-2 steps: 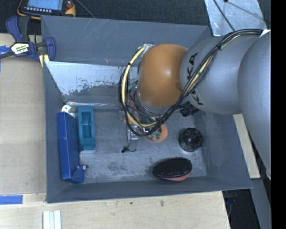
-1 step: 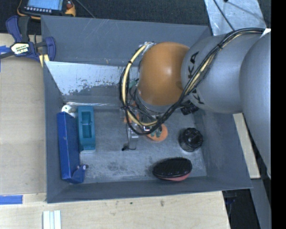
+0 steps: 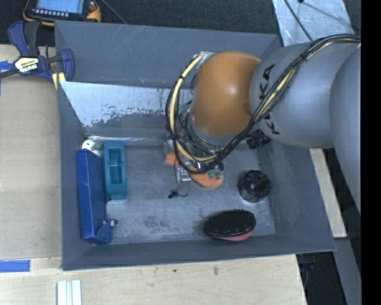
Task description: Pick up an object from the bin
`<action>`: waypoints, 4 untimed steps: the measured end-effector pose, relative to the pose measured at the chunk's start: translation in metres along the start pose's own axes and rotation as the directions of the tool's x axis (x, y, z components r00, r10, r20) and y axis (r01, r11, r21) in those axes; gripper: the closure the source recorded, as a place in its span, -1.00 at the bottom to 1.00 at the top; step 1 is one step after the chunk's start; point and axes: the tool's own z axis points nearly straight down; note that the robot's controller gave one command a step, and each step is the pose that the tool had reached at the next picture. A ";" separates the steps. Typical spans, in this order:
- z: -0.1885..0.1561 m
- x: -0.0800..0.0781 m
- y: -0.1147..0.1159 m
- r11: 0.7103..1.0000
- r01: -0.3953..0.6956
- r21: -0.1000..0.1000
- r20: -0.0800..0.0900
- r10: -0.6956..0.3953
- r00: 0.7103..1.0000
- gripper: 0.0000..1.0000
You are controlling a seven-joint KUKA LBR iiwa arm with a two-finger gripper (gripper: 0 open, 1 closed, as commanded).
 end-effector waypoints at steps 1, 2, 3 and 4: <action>-0.037 -0.036 -0.051 0.999 0.048 0.005 0.008 -0.048 0.999 -1.00; -0.065 -0.044 -0.080 1.000 0.010 0.002 0.004 -0.010 1.000 -1.00; -0.028 -0.037 -0.078 1.000 -0.009 0.004 0.015 0.009 1.000 -1.00; 0.009 -0.034 -0.070 0.983 0.184 0.004 0.001 -0.184 0.983 -1.00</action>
Offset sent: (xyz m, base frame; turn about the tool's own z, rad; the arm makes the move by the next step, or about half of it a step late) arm 0.0504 -0.0936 0.0768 0.0057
